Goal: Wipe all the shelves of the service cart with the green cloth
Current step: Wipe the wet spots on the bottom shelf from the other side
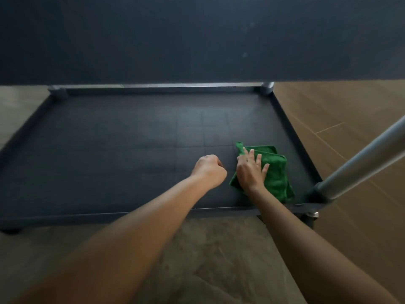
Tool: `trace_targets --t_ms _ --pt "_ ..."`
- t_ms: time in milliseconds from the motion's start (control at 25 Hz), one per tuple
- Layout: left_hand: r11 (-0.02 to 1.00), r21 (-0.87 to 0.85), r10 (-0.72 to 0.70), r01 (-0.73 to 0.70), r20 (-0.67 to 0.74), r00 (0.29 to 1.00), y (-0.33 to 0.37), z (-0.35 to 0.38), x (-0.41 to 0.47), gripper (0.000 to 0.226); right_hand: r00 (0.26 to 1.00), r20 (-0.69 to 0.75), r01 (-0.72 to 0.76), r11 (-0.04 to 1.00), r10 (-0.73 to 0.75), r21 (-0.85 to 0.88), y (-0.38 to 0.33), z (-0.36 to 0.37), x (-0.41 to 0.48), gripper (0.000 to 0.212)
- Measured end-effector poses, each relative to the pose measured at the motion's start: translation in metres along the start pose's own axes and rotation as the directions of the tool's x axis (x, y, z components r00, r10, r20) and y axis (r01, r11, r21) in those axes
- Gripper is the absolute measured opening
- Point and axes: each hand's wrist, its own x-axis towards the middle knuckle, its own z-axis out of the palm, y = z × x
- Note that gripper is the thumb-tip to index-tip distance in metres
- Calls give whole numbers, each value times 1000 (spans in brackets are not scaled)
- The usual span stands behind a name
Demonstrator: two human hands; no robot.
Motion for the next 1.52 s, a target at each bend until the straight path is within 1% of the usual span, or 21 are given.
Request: trace_targets --t_ms 200,400,520,680,800,1000,1200,1520 --pt "997 -51 -61 58 -56 997 -36 -39 -10 34 999 31 43 999 -43 9 -41 38 -20 51" --pt "989 -73 -136 130 -78 988 -79 -82 -18 35 996 65 66 997 -68 42 -87 79 -41 53" --pt "986 -83 -149 142 -89 985 -98 -110 -20 28 994 83 72 997 -75 37 -105 96 -51 54" --pt "984 -111 -152 141 -98 984 -123 -142 -25 33 991 103 84 996 -87 34 -130 118 -61 55" --pt "979 -136 -164 150 -96 982 -144 -155 -30 30 989 113 92 996 -93 17 -144 130 -66 55" --pt "948 -273 -204 165 -119 972 -182 -170 -36 29 983 138 125 992 -122 -13 -163 146 -75 55" --pt "861 -476 -265 178 -122 956 -207 -183 -39 30 981 145 134 990 -128 -34 -177 160 -80 56" --pt "783 -585 -349 211 -133 928 -241 -204 -39 29 966 207 161 987 -153 -25 -214 192 -92 55"
